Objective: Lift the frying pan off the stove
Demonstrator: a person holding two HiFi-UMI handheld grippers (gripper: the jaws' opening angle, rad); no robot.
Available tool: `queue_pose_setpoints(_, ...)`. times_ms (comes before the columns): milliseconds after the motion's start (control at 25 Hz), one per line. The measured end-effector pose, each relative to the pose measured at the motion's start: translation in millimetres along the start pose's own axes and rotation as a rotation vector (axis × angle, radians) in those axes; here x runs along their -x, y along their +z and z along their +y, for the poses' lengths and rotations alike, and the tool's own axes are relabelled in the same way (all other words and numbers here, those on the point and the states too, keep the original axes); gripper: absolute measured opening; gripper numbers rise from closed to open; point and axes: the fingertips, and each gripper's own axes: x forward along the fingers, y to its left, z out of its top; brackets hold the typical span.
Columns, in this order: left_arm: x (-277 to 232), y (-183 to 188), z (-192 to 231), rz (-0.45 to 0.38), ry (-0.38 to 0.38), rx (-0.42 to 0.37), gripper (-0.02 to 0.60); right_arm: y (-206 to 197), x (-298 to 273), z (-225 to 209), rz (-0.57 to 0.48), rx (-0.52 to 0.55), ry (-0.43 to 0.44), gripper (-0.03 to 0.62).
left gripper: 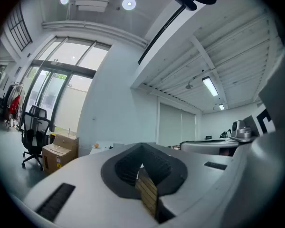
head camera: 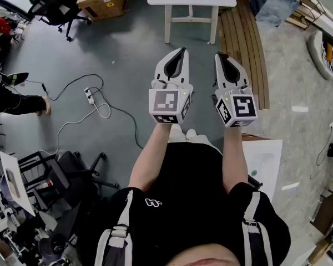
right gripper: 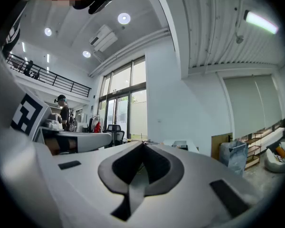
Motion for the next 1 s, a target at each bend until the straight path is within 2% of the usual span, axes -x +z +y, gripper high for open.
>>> queue_pose_setpoints(200,-13,-3,14,0.004,-0.007,0.01,0.012,-2,-20,0,0.003,0.007,-0.003,0.003)
queue_pose_setpoints(360,-20,-8,26,0.016,-0.015,0.022,0.012,-6,-32,2,-0.002,-0.039,0.001,0.003)
queue_pose_setpoints(840,-35,-23,66,0.036,-0.018,0.079,0.012,-21,-62,4,0.02,-0.065,-0.041,0.004)
queue_pose_setpoints(1000,-46,-23,76,0.028,-0.02,0.077,0.012,-17,-74,-11,0.002,-0.071,-0.068,0.003)
